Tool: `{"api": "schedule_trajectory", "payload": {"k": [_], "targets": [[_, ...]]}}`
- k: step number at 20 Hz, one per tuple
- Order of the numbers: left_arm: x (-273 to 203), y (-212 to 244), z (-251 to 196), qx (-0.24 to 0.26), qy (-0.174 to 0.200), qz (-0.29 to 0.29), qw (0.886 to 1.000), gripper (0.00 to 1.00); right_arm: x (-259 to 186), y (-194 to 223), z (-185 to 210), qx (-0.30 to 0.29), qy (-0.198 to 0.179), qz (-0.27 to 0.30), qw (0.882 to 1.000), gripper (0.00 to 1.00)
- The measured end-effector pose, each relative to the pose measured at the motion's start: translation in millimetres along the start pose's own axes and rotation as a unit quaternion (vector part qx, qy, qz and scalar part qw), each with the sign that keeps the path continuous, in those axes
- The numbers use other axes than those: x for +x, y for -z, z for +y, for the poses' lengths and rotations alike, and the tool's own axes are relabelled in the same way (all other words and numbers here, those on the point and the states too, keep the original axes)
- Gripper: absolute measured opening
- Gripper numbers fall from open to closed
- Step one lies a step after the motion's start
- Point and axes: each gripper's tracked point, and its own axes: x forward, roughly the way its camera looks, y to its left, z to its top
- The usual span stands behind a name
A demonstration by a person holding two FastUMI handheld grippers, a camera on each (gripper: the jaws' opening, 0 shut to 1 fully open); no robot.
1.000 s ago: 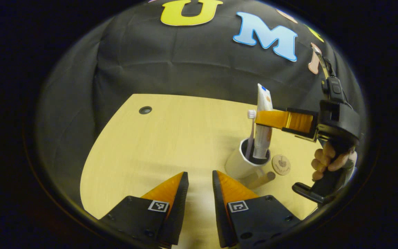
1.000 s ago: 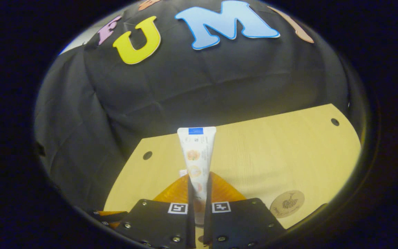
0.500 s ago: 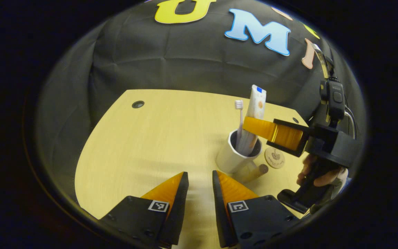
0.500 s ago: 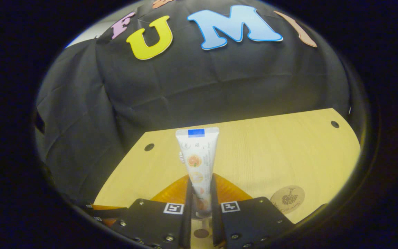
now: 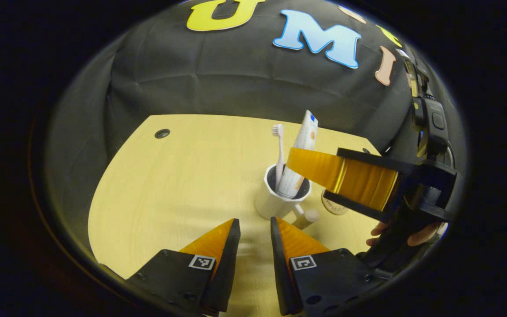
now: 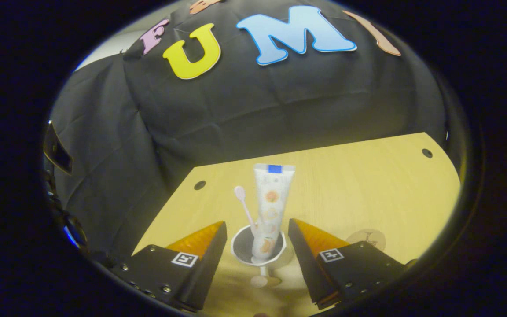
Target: Put the toothbrush and toothpaste on the desktop into the cup, then pick up the cup and place it on the coaster on the desktop.
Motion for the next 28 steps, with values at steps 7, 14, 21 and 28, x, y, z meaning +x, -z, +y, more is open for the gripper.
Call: {"api": "schedule_trajectory", "payload": {"k": [7, 14, 21, 28], "targets": [[8, -10, -39, 0.012, 0.019, -0.003, 1.0, 0.48, -49, -26, -42, 0.043, 0.02, -0.045, 0.998, 0.84], [31, -16, -92, 0.024, 0.047, 0.012, 0.999, 0.48, -91, -16, -120, 0.093, 0.081, -0.053, 0.991, 0.84], [57, -19, -106, 0.064, 0.029, 0.028, 0.997, 0.46, -116, 0, -170, 0.125, 0.121, -0.052, 0.983, 0.84], [54, -20, -110, 0.013, 0.019, 0.025, 0.999, 0.44, -105, -3, -181, 0.14, 0.118, -0.046, 0.982, 0.84]]}}
